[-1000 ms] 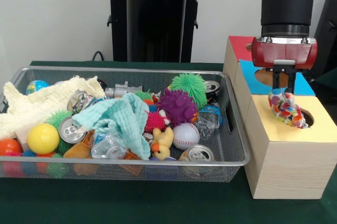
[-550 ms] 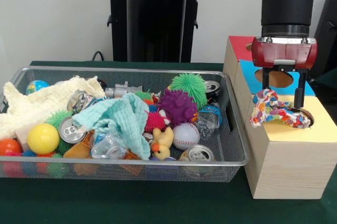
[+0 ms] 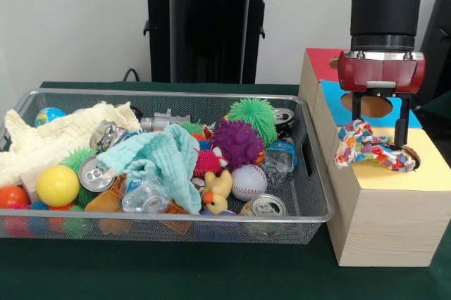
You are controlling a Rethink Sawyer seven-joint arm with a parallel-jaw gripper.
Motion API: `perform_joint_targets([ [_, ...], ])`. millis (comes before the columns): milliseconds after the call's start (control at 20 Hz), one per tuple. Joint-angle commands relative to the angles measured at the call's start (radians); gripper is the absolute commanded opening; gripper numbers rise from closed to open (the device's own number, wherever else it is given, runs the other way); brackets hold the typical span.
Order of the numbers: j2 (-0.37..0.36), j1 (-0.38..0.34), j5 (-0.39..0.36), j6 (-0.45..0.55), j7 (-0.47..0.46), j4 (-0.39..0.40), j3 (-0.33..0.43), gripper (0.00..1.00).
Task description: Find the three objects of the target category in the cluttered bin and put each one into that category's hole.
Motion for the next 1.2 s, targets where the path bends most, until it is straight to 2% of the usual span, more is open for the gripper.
perform_joint_targets([
  [50,0.037,-0.002,0.050,0.085,0.083,0.043,0.021,1.00],
  [700,0.052,0.033,0.083,0.040,0.111,0.028,-0.010,1.00],
  [750,0.053,0.033,0.089,0.031,0.115,0.030,-0.010,0.00],
  [1200,0.111,0.117,0.133,0.023,0.152,-0.050,-0.082,0.00],
])
